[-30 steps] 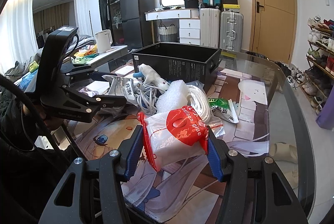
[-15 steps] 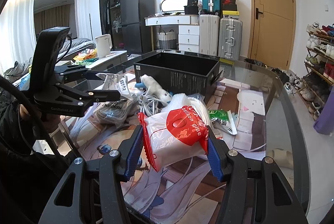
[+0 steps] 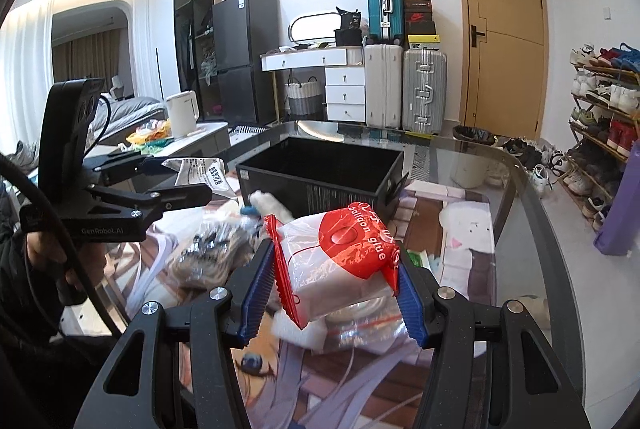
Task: Organize soft objects
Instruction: 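Carry the balloon glue bag with the right tool while the left tool carries the medicine packet over the box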
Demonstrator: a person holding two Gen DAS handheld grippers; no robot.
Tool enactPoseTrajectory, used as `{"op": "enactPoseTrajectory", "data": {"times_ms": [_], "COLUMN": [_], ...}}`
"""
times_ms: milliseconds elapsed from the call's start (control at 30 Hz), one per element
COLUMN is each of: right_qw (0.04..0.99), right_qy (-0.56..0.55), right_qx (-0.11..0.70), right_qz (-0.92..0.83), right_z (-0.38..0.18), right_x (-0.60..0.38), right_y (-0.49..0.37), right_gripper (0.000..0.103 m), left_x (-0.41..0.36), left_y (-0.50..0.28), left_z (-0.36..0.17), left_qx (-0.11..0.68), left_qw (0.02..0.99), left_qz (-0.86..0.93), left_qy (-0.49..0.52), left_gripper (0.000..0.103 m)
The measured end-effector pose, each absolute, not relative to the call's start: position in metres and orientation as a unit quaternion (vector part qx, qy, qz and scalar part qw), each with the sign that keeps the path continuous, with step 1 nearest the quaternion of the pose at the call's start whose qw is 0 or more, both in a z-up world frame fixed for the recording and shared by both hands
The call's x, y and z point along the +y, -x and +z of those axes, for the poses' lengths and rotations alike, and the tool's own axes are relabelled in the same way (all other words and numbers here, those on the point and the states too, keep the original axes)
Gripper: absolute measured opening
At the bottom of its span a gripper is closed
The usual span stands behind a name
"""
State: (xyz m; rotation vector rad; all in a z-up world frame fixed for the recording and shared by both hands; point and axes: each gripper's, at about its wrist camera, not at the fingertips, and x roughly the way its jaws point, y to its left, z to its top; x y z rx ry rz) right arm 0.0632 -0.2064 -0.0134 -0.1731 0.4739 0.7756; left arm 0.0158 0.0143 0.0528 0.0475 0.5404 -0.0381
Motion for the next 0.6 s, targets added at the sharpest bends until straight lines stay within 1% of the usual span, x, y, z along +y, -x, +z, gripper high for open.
{"op": "enactPoseTrajectory", "data": {"times_ms": [600], "right_qw": [0.899], "right_qy": [0.096], "right_qx": [0.213], "right_qz": [0.371], "right_z": [0.016], "right_x": [-0.169], "right_y": [-0.105], "right_gripper": [0.057], "left_x": [0.024], "left_y": [-0.056], "left_z": [0.07], "left_qx": [0.246], "left_qw": [0.969], "left_qz": [0.004], "left_qy": [-0.013], "left_gripper": [0.068]}}
